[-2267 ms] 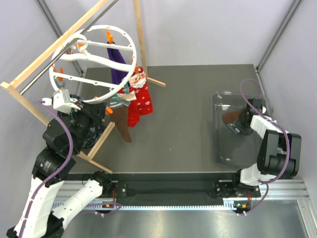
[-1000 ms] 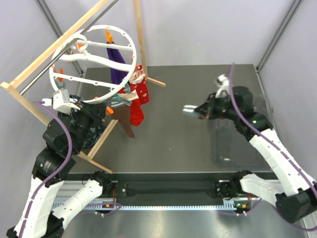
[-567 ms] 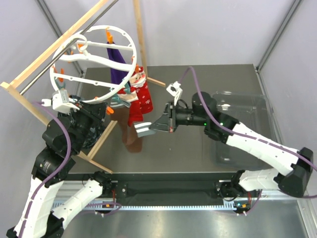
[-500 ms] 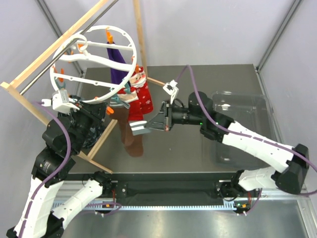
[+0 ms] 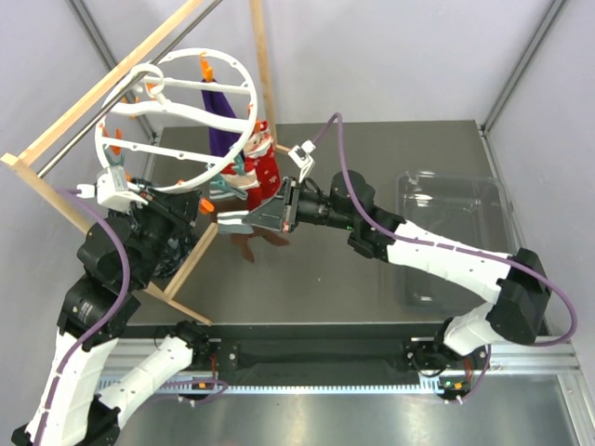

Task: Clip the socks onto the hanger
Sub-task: Clamp the sock onto the hanger.

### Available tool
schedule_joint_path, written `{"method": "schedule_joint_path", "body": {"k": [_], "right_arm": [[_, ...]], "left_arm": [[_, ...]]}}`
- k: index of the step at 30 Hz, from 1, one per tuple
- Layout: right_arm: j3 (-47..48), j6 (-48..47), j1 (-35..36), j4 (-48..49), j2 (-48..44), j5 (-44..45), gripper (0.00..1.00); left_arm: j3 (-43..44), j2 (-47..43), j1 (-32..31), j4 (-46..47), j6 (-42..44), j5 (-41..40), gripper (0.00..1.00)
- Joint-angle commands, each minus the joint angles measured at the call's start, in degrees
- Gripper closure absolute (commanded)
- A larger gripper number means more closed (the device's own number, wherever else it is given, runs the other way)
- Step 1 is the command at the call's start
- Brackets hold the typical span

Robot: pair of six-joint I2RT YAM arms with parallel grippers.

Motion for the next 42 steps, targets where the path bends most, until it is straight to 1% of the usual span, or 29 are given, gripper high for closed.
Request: {"method": "schedule_joint_path", "body": {"k": [1, 13, 30, 34, 35, 36, 38, 41, 42], "right_arm": [[3.8, 3.04, 0.79, 7.72, 1.52, 0.18, 1.0], [8.46, 3.83, 0.79, 8.96, 5.48, -0.7, 1.0], [12.42, 4.89, 0.97, 9.92, 10.4, -3.07, 1.0], [12.6, 4.62, 0.88, 10.1, 10.23, -3.25, 1.0], [12.6, 4.54, 0.88, 10.19, 10.23, -3.16, 1.0], [12.86, 4.45, 0.97, 10.19, 10.23, -3.34, 1.0], [13.03, 4.36, 0.88, 10.1, 10.66, -3.25, 1.0], [13.56, 4.45, 0.88, 10.1, 11.28, -3.6, 1.0], [13.74, 4.45, 0.88, 10.1, 11.46, -3.69, 1.0]], "left_arm": [[1.8, 0.5, -0.08, -0.37, -0.6, 1.51, 1.0], [1.98, 0.76, -0.08, -0.63, -1.04, 2.22, 1.0], [2.15, 0.5, -0.08, -0.98, -1.21, 2.48, 1.0], [2.06, 0.14, -0.08, -0.81, -0.86, 2.74, 0.75], [2.06, -0.03, -0.08, -0.72, -0.86, 2.75, 0.61], [1.8, -0.21, -0.08, -0.63, -0.78, 2.75, 0.56], [1.71, -0.47, -0.08, -0.54, -0.6, 3.01, 0.48], [1.54, -0.91, -0.08, -0.54, -0.34, 3.01, 0.44], [1.45, -1.17, -0.08, -0.72, -0.34, 2.84, 0.4]]}}
